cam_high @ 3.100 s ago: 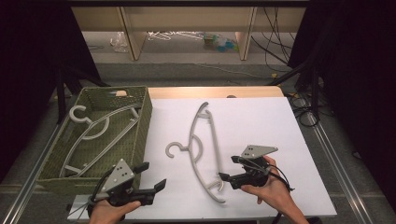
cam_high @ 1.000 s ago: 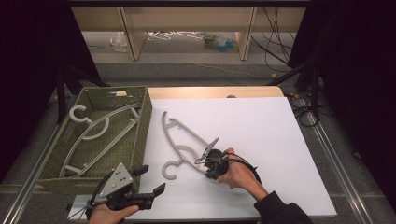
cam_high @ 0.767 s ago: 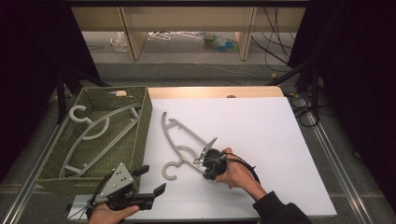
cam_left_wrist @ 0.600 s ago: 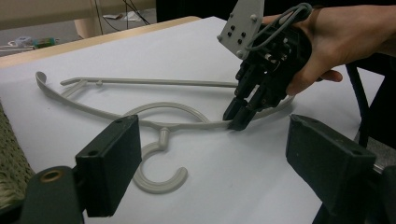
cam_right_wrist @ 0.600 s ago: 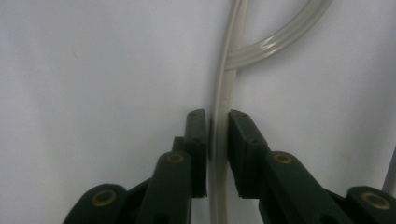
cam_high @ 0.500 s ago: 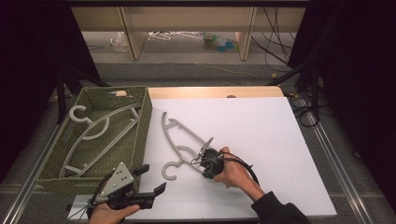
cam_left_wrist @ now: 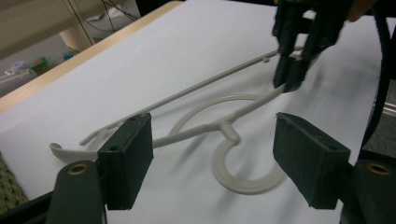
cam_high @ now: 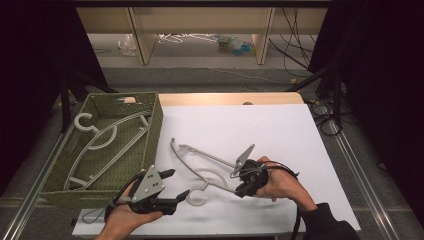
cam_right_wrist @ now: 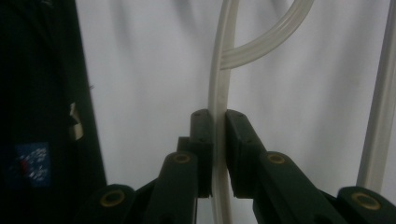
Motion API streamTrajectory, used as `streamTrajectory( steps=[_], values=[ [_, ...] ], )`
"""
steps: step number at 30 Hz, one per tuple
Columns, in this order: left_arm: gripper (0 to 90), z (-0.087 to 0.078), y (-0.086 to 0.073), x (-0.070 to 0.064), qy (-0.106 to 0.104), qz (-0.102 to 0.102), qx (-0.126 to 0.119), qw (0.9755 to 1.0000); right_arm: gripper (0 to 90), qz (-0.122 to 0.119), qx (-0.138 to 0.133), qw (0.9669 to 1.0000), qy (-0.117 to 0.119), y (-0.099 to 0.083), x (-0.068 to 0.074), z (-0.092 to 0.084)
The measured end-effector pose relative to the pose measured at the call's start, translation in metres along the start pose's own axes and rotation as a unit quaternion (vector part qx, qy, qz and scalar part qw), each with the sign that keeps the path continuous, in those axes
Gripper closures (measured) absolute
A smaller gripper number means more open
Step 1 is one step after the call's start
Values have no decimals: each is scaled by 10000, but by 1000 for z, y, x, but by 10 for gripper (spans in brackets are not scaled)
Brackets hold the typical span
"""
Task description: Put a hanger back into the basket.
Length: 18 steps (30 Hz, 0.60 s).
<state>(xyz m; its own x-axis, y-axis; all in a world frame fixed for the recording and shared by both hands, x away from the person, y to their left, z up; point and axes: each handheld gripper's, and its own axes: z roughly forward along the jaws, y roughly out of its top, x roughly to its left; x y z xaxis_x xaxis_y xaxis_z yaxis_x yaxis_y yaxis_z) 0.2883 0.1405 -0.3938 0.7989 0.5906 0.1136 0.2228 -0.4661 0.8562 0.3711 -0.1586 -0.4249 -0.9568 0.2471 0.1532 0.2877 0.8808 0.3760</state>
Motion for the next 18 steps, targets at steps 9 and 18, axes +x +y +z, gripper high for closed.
streamTrajectory(
  steps=[9,18],
  values=[
    [344,47,16,13,-411,608,968,9926,822,-84,-36,9998,190,-13,8,-12],
    [390,80,14,11,-697,1302,1591,9762,821,-131,-125,9994,294,-19,8,-25]
  ],
)
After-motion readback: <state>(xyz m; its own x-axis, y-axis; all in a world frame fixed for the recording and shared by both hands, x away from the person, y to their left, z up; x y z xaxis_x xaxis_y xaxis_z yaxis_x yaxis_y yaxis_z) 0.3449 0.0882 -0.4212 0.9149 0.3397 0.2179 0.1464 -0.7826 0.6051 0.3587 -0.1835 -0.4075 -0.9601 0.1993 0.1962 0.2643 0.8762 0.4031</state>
